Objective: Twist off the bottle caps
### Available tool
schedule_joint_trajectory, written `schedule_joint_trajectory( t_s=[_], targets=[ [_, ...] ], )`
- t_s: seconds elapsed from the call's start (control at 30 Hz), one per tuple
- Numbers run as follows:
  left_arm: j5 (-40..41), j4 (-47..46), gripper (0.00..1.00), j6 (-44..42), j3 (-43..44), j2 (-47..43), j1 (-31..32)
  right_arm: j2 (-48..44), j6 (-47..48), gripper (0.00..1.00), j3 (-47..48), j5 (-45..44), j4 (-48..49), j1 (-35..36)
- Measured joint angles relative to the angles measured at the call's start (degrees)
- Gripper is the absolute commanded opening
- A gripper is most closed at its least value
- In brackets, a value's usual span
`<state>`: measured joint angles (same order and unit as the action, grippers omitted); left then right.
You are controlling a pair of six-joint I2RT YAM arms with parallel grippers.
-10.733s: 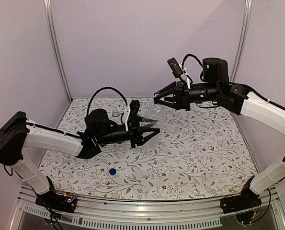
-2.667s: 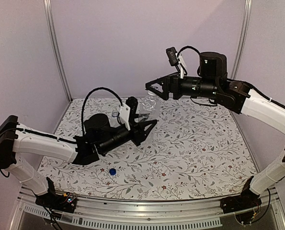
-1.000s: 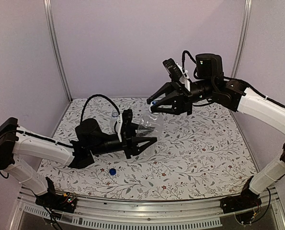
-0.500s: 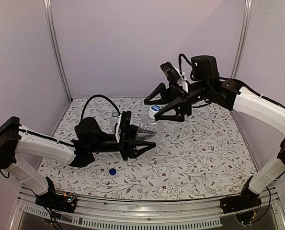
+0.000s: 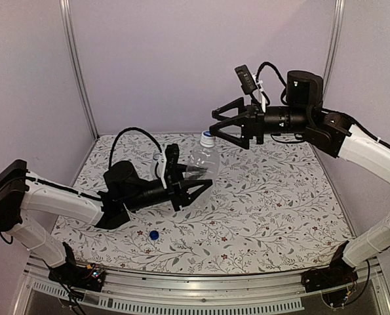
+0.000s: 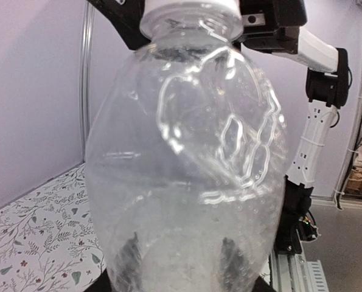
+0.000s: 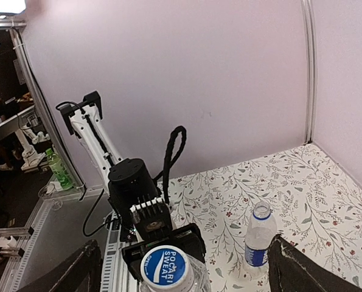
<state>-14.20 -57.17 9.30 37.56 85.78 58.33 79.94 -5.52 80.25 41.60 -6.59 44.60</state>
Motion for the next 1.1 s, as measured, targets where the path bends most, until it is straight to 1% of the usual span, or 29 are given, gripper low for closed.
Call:
schedule_joint_trajectory(
  t_s=[0.13,0.3,0.47,0.6,0.8,0.93,1.0,1.1],
  targets=[
    [3.30,1.64,0.39,0.02,0.20,0.00,0.20,-0.81,-3.61,0.92,0.00,-7.89,0.72,0.44],
    [6.67,3.32,0.39,-0.11,1.73,0.00,0.61,-0.68,-7.06,0.91,0.04,-15.52,0.70,1.77],
    [10.36,4.44,0.39,-0.72,2.54,0.00,1.29,1.36,-8.74,0.87,1.09,-20.04,0.39,3.82],
    [12.26,5.29,0.39,-1.03,2.54,0.00,1.40,2.97,-9.31,0.79,1.11,-21.05,0.22,4.68],
    [14.23,5.81,0.39,-1.38,2.54,0.00,1.42,4.31,-9.79,0.63,1.29,-21.38,-0.02,5.16],
    [15.47,5.97,0.39,-1.40,2.54,0.00,1.42,4.87,-9.77,0.55,1.86,-21.14,-0.28,5.44],
    [16.00,6.03,0.39,-1.38,2.54,0.00,1.42,4.90,-9.68,0.50,1.88,-20.90,-0.31,5.51],
    [16.41,6.05,0.39,-1.38,2.54,0.00,1.42,4.90,-9.35,0.38,1.88,-20.37,-0.39,5.60]
  ],
)
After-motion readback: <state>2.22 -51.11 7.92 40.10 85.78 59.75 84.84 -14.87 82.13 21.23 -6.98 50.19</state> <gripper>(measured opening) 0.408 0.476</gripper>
